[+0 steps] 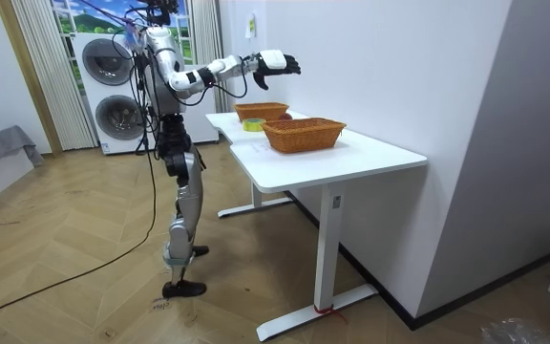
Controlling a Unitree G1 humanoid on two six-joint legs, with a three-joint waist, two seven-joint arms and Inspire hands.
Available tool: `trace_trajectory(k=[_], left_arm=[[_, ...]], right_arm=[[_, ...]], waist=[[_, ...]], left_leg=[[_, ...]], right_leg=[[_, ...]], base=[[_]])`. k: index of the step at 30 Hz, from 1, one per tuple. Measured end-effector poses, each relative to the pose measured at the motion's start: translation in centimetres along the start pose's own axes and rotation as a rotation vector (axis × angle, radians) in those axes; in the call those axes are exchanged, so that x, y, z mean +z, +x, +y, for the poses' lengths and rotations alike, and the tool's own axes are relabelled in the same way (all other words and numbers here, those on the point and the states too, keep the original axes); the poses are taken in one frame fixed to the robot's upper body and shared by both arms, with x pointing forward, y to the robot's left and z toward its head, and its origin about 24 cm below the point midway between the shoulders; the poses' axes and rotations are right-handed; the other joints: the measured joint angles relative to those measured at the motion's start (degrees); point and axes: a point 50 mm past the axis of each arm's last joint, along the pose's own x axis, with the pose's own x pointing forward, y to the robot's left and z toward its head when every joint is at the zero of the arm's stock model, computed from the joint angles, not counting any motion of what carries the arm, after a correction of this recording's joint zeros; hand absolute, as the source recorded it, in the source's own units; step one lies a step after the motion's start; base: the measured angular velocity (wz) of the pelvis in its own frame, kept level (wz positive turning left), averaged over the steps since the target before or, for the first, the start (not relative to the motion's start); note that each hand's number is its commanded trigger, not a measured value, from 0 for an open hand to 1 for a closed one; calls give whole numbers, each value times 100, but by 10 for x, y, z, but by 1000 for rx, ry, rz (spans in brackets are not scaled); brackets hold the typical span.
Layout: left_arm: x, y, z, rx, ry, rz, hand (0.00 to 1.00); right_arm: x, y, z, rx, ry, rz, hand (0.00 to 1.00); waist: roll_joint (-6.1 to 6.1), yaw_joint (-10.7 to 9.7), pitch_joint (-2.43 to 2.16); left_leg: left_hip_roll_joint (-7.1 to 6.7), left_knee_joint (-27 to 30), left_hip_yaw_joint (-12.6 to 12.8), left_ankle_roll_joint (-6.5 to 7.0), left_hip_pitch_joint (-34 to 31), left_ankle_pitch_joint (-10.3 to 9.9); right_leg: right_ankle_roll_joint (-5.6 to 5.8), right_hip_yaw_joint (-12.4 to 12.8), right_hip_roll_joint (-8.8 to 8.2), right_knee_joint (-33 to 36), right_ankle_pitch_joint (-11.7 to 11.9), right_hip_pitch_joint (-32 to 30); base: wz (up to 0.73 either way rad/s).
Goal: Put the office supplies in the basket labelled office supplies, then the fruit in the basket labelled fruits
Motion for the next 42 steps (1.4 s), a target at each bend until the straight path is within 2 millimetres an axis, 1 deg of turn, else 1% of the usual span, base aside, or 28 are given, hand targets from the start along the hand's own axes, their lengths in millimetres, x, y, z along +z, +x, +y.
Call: trace_trajectory(k=[4, 7, 12, 14, 16, 19, 24, 28, 31, 36, 38, 40, 42], left_arm=[[4, 1, 0, -5, -2, -8, 0], [2, 1, 1, -21, 5, 9, 0], [2, 2, 0, -40, 21, 31, 0], [3, 2, 0, -40, 22, 33, 0], [6, 2, 0, -40, 23, 29, 0], [11, 3, 0, -41, 27, 20, 0], [16, 4, -1, -43, 32, 11, 0], [13, 3, -1, -47, 48, 28, 0], [13, 3, -1, -45, 49, 29, 0], [12, 4, 0, -36, 53, 37, 0], [13, 4, 0, -33, 52, 36, 0], [15, 4, 0, -29, 51, 35, 0], [13, 4, 0, -30, 52, 39, 0]], right_arm=[[8, 6, 7, 79, 18, -37, 0], [14, 12, 15, 143, 39, -58, 0], [15, 16, 27, 245, 72, -44, 0], [15, 17, 31, 277, 77, -38, 0], [15, 17, 37, 315, 90, -40, 0], [12, 24, 44, 352, 118, -16, 0], [2, 27, 48, 368, 134, 41, 0], [-3, 28, 56, 398, 146, 79, 0], [-3, 28, 57, 401, 148, 79, 0], [-8, 36, 62, 410, 162, 109, 0], [-10, 38, 65, 408, 173, 121, 0], [-16, 38, 67, 408, 186, 143, 0], [-20, 38, 68, 403, 196, 162, 0]], waist=[[-20, 103, 15], [-24, 174, 12], [-37, 268, 12], [-37, 342, 13], [-47, 398, 22], [-45, 423, 28], [-44, 555, 30], [-46, 563, 31], [-50, 577, 33], [-66, 633, 45], [-80, 681, 64], [-116, 699, 88], [-126, 711, 104]], left_leg=[[-1, 3, -14, 0, 3, 0], [-1, 2, -41, 0, 0, 0], [-6, 4, -81, 0, -10, 0], [-9, 7, -94, 0, -13, 0], [-9, 13, -103, 0, -17, 0], [-8, 17, -106, 0, -34, 1], [-6, 13, -118, 0, -99, 1], [-10, 15, -159, -1, -108, 1], [-13, 19, -178, -1, -120, 2], [-23, 27, -231, -1, -127, 2], [-25, 39, -242, -1, -146, 2], [-28, 89, -257, -1, -201, 1], [-32, 106, -275, -1, -220, 1]], right_leg=[[0, -1, 2, -1, 0, -3], [0, -17, 3, -4, 0, 0], [0, -31, 4, -6, 0, 10], [0, -35, 3, -6, 0, 10], [0, -81, 2, -7, 0, 9], [0, -89, 1, -10, 0, 7], [0, -108, 5, -11, 0, -38], [0, -132, 5, -10, 0, -45], [0, -155, 4, -9, 0, -45], [0, -170, 4, -10, 0, -31], [0, -179, 4, -13, 0, -35], [0, -190, 4, -13, 0, -47], [0, -197, 4, -13, 0, -47]], base=[[2], [2], [5], [2], [0], [0], [1], [5], [5], [5], [5], [8], [6]])
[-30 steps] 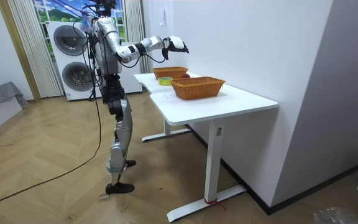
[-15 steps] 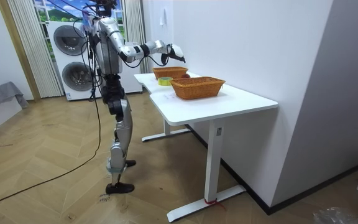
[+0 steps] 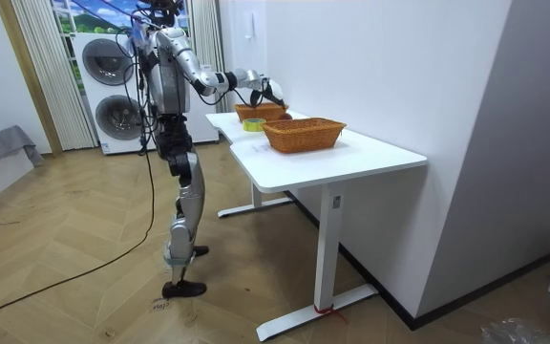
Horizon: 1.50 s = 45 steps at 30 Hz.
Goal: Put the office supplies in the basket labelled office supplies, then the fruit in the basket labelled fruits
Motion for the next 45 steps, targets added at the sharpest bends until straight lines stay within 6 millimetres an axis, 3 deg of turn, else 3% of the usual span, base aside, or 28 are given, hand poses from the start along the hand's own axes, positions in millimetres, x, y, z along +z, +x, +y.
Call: trace_trajectory(k=[5, 15, 25, 45], left_arm=[[-1, 0, 0, 0, 4, 8, 0], [4, 0, -3, -7, 11, 0, 0], [11, 0, -5, -8, 14, -7, 0], [15, 2, -6, -4, 12, -3, 0]], right_arm=[[-5, 1, 0, -3, 9, 20, 0], [-27, 8, 8, -10, 56, 109, 0], [-29, 11, 15, -2, -14, 142, 0], [-25, 18, 30, 19, -56, 151, 0]], waist=[[3, -7, 2], [90, 8, 9], [106, 85, -45], [138, 151, -26]], left_leg=[[-4, 45, -51, -1, -71, -1], [0, 91, -40, -3, -67, 0], [-2, 99, -42, -6, -40, 4], [-1, 84, -38, -12, -83, 8]], right_leg=[[0, -126, 0, -2, 0, -10], [0, -131, 0, 2, 0, 0], [0, -119, -5, 3, 0, 16], [0, -52, 3, 6, 0, -29]], base=[[7], [0], [0], [-1]])
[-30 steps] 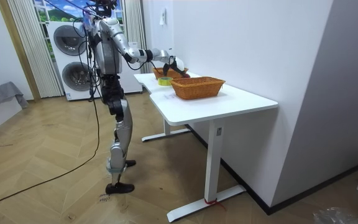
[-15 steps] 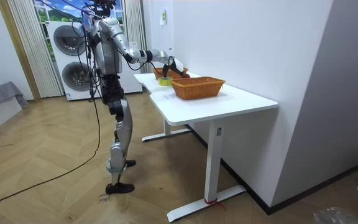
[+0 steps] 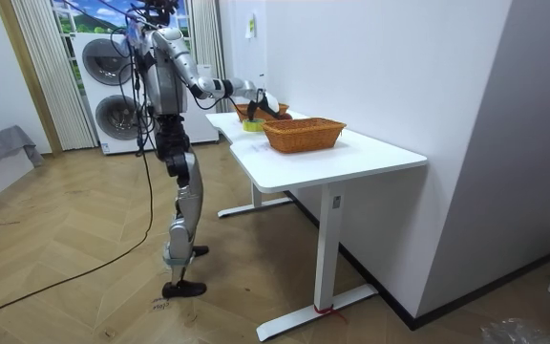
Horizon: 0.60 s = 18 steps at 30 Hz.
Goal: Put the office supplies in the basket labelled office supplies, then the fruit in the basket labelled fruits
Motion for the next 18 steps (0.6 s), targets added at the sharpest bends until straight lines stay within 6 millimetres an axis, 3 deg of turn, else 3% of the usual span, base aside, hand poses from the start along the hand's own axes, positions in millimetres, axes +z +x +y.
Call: trace_trajectory(k=[18], left_arm=[[5, 0, -1, 3, 9, -16, 0]], right_arm=[[4, 2, 6, 9, -49, 2, 0]], waist=[[3, 1, -8]], left_leg=[[0, -12, 7, 0, 0, 0]], right_leg=[[0, 45, 3, 0, 0, -10]], base=[[0]])
